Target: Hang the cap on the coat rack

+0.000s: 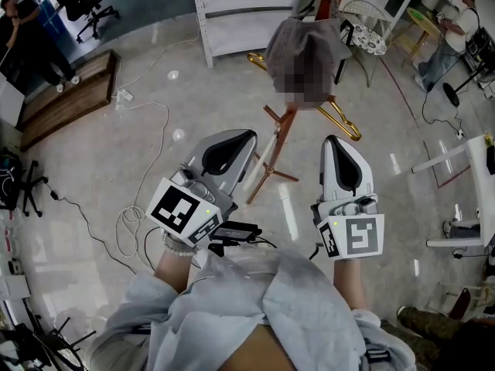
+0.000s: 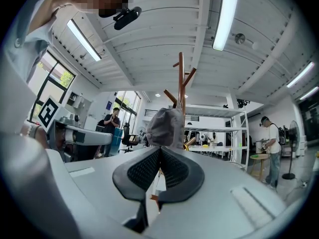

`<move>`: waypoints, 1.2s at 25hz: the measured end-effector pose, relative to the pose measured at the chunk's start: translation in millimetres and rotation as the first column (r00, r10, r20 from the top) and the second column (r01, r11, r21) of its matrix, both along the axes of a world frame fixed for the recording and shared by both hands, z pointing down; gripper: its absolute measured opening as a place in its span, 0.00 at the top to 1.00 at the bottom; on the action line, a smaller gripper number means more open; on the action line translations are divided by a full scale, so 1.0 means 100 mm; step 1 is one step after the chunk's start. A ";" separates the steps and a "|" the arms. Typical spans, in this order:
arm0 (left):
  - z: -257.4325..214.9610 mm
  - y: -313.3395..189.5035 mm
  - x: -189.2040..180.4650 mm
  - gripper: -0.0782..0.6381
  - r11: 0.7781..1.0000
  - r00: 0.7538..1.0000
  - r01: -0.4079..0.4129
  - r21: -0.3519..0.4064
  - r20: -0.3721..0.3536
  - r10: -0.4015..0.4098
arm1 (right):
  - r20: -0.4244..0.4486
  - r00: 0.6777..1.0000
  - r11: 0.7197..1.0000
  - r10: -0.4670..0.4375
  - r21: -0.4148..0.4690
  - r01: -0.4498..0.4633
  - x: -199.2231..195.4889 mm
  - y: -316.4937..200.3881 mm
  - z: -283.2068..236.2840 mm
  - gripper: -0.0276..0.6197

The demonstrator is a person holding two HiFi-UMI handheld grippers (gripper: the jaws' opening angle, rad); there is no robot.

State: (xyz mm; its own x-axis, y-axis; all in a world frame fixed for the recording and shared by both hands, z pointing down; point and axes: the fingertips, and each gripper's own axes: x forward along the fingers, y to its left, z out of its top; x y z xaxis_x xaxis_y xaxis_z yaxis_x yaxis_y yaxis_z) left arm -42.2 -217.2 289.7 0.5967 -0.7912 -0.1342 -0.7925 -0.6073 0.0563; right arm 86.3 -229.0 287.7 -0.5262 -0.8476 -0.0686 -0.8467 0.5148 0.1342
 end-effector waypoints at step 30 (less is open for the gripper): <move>0.02 0.02 0.03 0.89 1.000 1.000 -0.009 -0.010 -0.010 0.009 | -0.001 1.000 1.000 0.003 -0.021 -0.003 0.00 0.02 0.07 0.95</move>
